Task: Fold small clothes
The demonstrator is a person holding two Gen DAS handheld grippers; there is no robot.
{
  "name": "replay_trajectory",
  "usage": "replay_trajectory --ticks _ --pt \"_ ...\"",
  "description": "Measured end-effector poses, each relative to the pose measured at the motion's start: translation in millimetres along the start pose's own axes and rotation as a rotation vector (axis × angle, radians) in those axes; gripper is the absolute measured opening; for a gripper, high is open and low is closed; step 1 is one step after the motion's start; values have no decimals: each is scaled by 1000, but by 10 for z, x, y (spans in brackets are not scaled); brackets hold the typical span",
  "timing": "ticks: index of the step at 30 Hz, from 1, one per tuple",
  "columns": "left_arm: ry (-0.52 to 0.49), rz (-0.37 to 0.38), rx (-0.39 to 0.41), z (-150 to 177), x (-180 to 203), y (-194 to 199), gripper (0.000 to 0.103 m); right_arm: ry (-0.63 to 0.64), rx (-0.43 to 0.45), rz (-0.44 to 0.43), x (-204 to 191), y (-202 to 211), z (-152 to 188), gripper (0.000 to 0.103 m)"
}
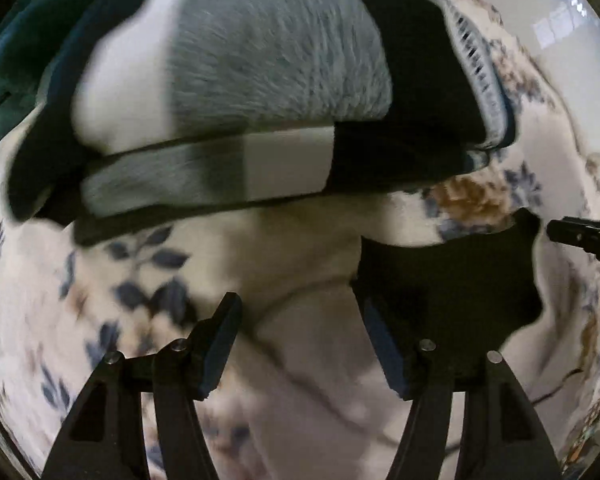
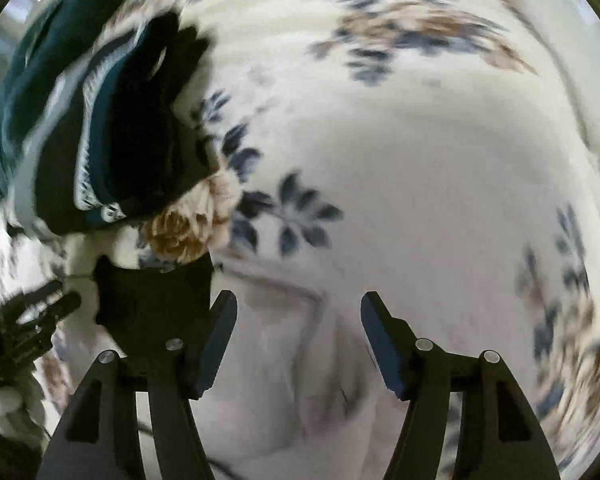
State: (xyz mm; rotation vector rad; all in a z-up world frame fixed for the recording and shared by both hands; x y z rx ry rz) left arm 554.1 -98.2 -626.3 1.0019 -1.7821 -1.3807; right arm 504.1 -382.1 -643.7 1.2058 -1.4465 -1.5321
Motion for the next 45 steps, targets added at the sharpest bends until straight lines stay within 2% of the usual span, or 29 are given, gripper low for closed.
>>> replay_trajectory --ticks 1,2,3,5,8,11,14,17,18,19,22,25,27,29,33,35,37,38,39,40,41,42,43,44,45 --pt "-22 -5 -3 -13 13 -40 50 14 -29 6 -34 -96 -25 66" --pt "-53 -12 -1 -19 34 -60 19 31 -55 15 -62 -181 -32 63" --pt "-78 -4 -6 -6 56 -75 3 45 -57 32 -73 -212 -29 57" --pt "-102 3 27 35 80 4 3 73 -19 47 -90 -158 -4 9" --pt "-100 10 74 130 68 203 2 55 39 -13 -84 53 80 7" --pt "-62 29 160 302 16 625 2 22 94 -76 -49 361 233 6" --pt "-7 48 232 520 -14 1061 3 -24 139 -161 14 703 476 6" --pt "39 85 255 755 63 1302 3 -44 176 -193 62 974 788 6" --pt "51 94 248 881 118 1348 3 -46 184 -196 83 1031 940 6" --pt "70 106 240 873 249 1322 3 -47 189 -201 114 1086 1084 6" --pt "151 127 208 1235 375 1384 3 -47 176 -219 158 1215 1634 6" --pt "246 168 135 1671 480 1361 3 -32 111 -235 269 1157 2188 6" --pt "289 189 80 1947 546 1272 3 -11 62 -195 367 1025 2578 6" --pt "312 214 37 2194 623 1215 4 -4 16 -165 453 911 2826 6" --pt "354 249 -74 2597 654 1151 7 -24 -110 -170 619 715 3190 9" --pt "388 246 -99 2729 614 1212 9 -58 -172 -167 748 662 3293 23" --pt "419 235 -92 2747 534 1338 14 -87 -181 -158 850 680 3325 36" --pt "434 236 -73 2710 490 1398 26 -116 -165 -160 920 739 3301 37" --pt "442 242 -38 2593 435 1481 42 -141 -139 -167 963 823 3250 37" --pt "445 248 0 2482 392 1528 51 -166 -104 -183 1000 910 3174 38" --pt "445 245 31 2399 356 1547 62 -193 -56 -199 1035 1011 3079 43" --pt "444 215 73 2233 289 1557 64 -218 -7 -209 1062 1090 2983 47" --pt "443 198 85 2116 242 1512 64 -252 51 -225 1088 1169 2855 57" --pt "443 191 92 2042 212 1471 64 -275 72 -238 1096 1190 2771 67" --pt "443 165 100 1910 158 1373 64 -300 82 -254 1104 1177 2679 68"
Point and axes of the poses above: each gripper's, at about its wrist camera, not at the fingertips, and y roughly against the way its jaws point, x to its right, z to its underside, the point moved 5 cm from there along -y, roughly the way its jaws point, and after that the axes turned 9 degrees about -y, right-handed, at the moved point
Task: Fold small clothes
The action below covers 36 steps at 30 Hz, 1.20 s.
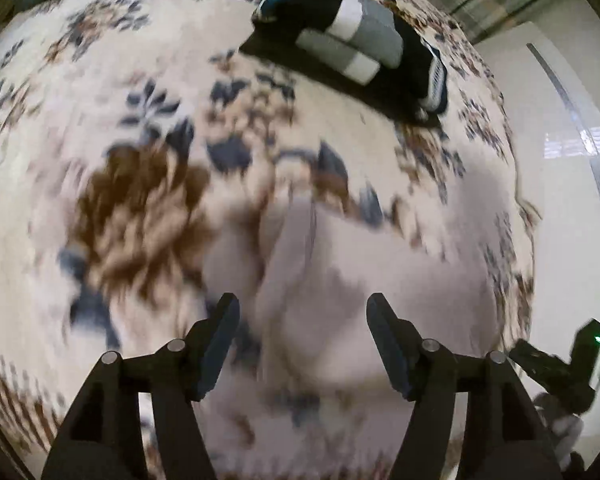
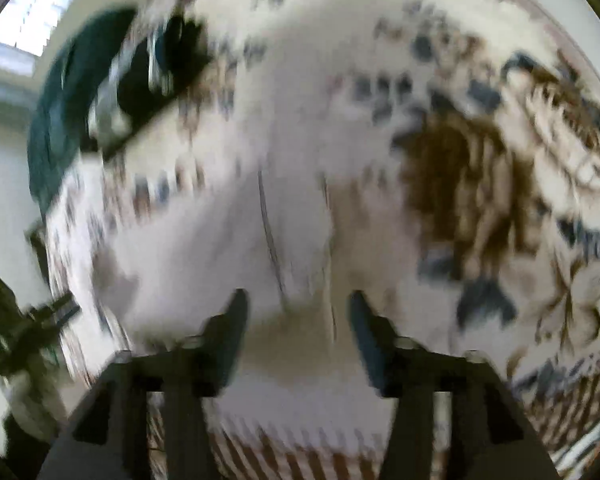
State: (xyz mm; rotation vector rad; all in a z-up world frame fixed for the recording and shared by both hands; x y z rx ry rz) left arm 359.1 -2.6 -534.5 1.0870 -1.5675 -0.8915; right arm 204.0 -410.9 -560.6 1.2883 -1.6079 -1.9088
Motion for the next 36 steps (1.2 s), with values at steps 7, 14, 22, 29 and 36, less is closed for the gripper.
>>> replay_trajectory --ticks 7,14,22,29,36 --pt "67 60 -145 -65 -76 -656 5 -162 -134 -74 -5 -614 -299 50" --pt "117 82 -108 46 -172 -463 5 -183 -62 -16 150 -588 -329 8" --pt "211 197 -122 100 -274 -415 45 -292 -112 5 405 -650 -269 44" --pt "280 327 -171 510 -368 -663 69 -426 -232 -258 555 -951 -28 83" --pt "329 412 -171 560 -237 -947 67 -422 -314 -386 377 -1289 65 84"
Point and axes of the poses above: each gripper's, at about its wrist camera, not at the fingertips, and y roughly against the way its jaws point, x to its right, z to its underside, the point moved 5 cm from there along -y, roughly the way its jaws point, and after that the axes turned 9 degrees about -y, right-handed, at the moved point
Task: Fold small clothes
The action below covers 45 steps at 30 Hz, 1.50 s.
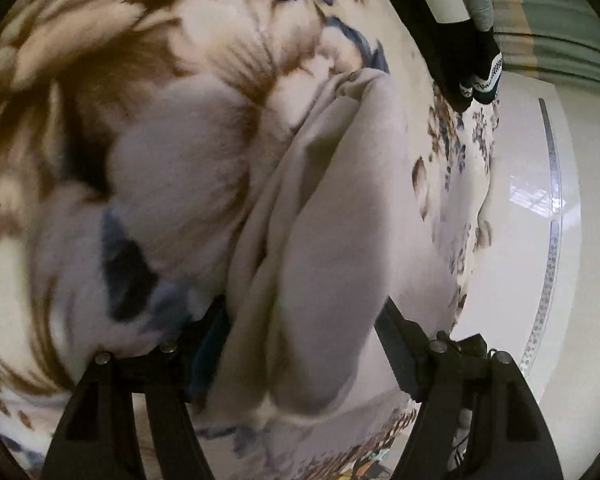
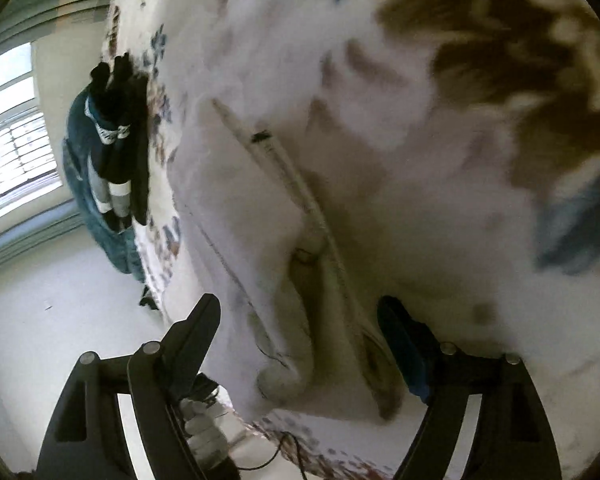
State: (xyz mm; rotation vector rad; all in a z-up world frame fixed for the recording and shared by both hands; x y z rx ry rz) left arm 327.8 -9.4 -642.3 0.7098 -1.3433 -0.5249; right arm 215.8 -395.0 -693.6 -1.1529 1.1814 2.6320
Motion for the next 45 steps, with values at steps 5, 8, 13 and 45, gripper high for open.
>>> replay_trajectory --ticks 5,8,13,45 --pt "-55 -36 61 -29 220 106 14 22 -6 21 -165 -161 92 25" --pt "-77 -45 73 -63 300 220 13 30 43 26 -305 -128 142 17" --pt "-141 -35 93 -247 551 516 13 83 91 19 -742 43 243 15" --pt "-460 -393 326 -3455 1077 1076 37 553 278 262 -4408 -1293 -1517 37"
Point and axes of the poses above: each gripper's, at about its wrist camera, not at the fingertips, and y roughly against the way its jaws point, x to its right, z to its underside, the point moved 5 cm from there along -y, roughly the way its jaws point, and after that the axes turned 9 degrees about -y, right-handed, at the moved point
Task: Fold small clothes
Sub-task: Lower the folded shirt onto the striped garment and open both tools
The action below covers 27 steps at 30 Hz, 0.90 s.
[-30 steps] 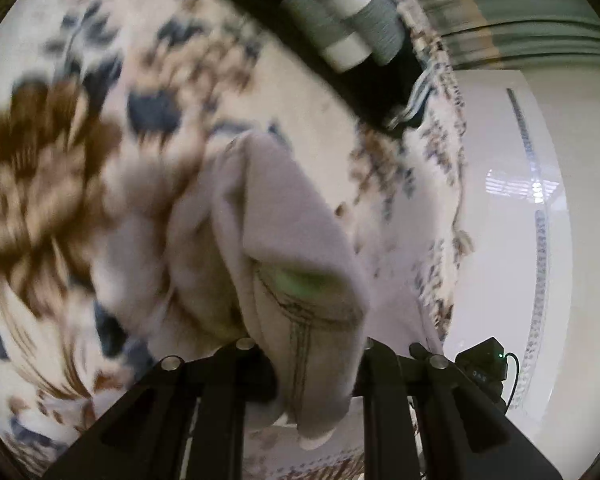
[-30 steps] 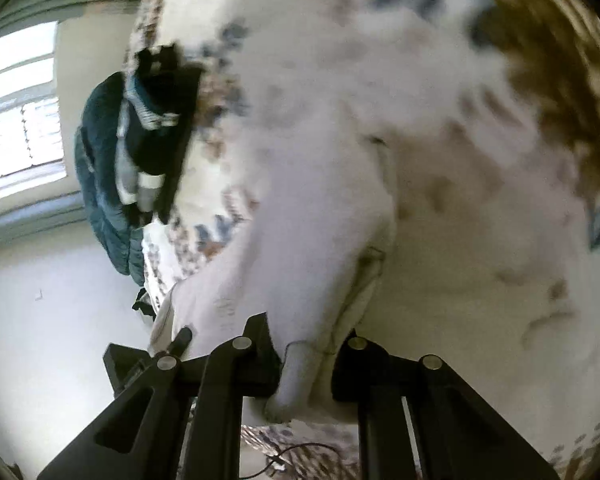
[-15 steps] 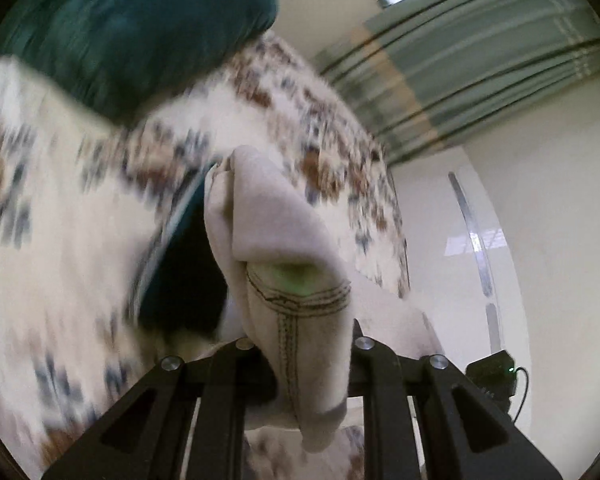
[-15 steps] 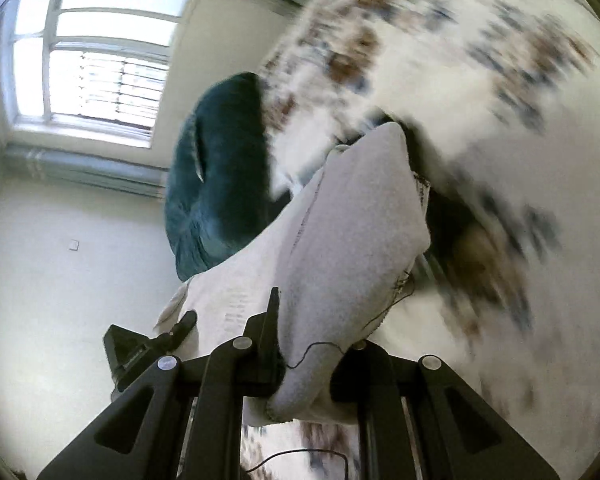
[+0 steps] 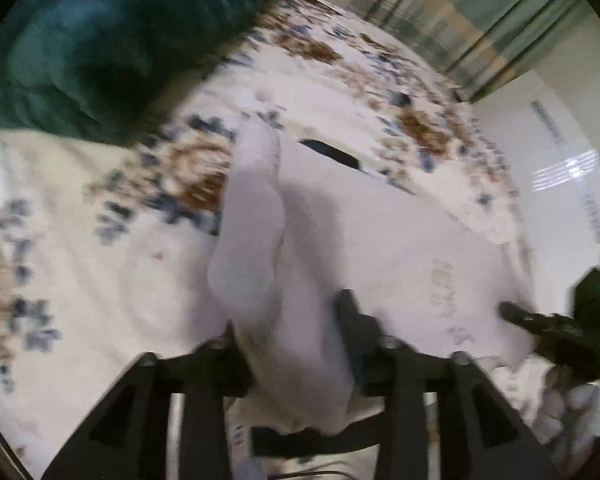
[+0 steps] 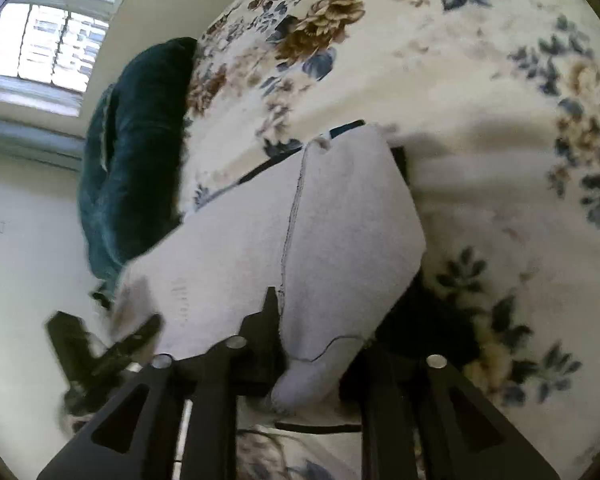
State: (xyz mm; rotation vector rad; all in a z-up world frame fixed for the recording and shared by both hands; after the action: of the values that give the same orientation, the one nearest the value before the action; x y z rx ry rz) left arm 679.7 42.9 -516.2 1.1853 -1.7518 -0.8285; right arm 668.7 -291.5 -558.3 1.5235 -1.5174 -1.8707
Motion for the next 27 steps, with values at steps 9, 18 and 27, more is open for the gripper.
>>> replay_trajectory --ticks 9,18,27 --pt "-138 -298 102 88 283 415 103 254 224 530 -325 444 577 103" --pt "-157 -351 145 182 668 1157 103 252 351 585 -674 1453 1118 103" --pt "-196 -370 214 538 1188 2421 103 275 493 565 -1221 2925 1911 103"
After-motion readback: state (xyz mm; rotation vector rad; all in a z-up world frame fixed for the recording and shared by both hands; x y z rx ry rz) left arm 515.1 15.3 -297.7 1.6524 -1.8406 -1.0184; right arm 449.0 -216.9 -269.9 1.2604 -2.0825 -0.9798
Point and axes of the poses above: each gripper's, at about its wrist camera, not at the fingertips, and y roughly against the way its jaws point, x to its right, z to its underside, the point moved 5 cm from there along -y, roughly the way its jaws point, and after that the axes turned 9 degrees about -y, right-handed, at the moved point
